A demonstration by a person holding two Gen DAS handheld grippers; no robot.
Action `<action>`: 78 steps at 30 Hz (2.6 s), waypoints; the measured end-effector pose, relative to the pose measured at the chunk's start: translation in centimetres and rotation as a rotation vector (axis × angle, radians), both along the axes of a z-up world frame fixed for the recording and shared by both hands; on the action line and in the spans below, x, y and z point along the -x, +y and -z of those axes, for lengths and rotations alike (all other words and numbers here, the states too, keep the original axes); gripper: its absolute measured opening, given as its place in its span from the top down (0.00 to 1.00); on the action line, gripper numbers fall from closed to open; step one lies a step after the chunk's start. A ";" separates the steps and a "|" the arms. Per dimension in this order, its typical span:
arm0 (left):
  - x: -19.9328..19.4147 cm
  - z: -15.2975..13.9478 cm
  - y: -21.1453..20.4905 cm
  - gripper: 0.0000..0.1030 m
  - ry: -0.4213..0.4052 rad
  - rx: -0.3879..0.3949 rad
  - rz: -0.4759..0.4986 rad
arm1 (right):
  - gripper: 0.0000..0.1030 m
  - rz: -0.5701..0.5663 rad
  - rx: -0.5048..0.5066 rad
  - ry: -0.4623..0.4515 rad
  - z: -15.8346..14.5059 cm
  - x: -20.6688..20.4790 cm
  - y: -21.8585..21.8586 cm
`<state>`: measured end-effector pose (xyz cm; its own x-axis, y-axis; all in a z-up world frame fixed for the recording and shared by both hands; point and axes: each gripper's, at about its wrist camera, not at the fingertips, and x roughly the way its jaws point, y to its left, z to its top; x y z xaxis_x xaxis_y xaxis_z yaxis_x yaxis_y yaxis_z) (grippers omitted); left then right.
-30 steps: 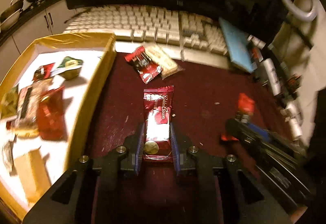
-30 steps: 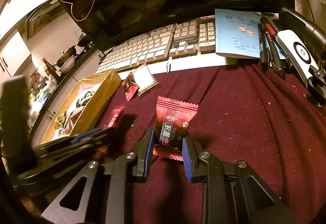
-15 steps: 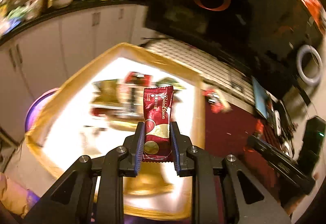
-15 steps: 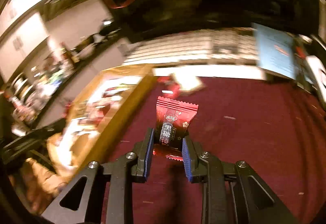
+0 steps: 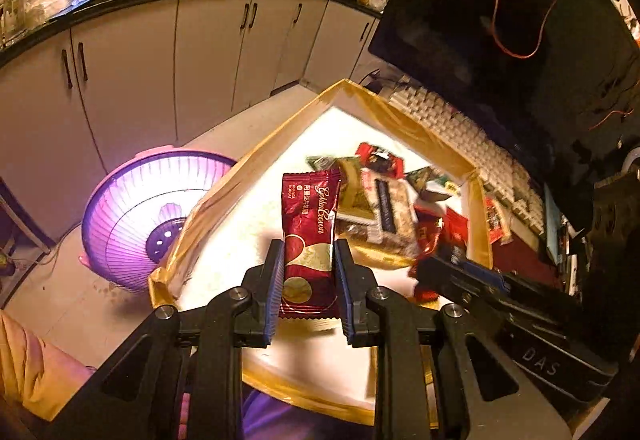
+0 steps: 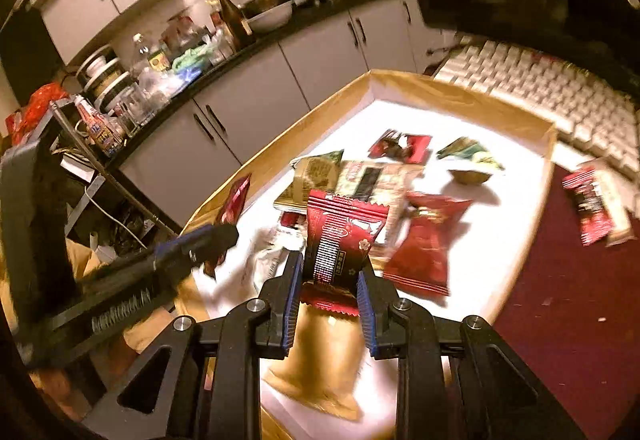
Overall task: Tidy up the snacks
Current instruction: 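Carry both red candies into the box and open both grippers, then grasp the white-wrapped bar with the right gripper while the left grasps a red candy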
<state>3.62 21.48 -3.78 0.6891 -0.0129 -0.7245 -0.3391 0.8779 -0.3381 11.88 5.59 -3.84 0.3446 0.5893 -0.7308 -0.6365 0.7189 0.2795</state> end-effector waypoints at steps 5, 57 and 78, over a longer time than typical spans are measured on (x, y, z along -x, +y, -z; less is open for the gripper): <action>-0.3 0.6 0.3 0.79 0.058 -0.034 -0.012 | 0.75 -0.016 0.022 0.041 1.6 -0.5 1.5; -1.9 -1.7 -13.9 0.35 -0.018 0.048 0.342 | 0.65 0.202 0.346 -0.079 2.8 -15.2 -14.5; -5.6 -2.6 -19.7 0.35 0.068 -0.056 0.468 | 0.67 0.601 0.147 -0.048 2.2 2.1 -27.2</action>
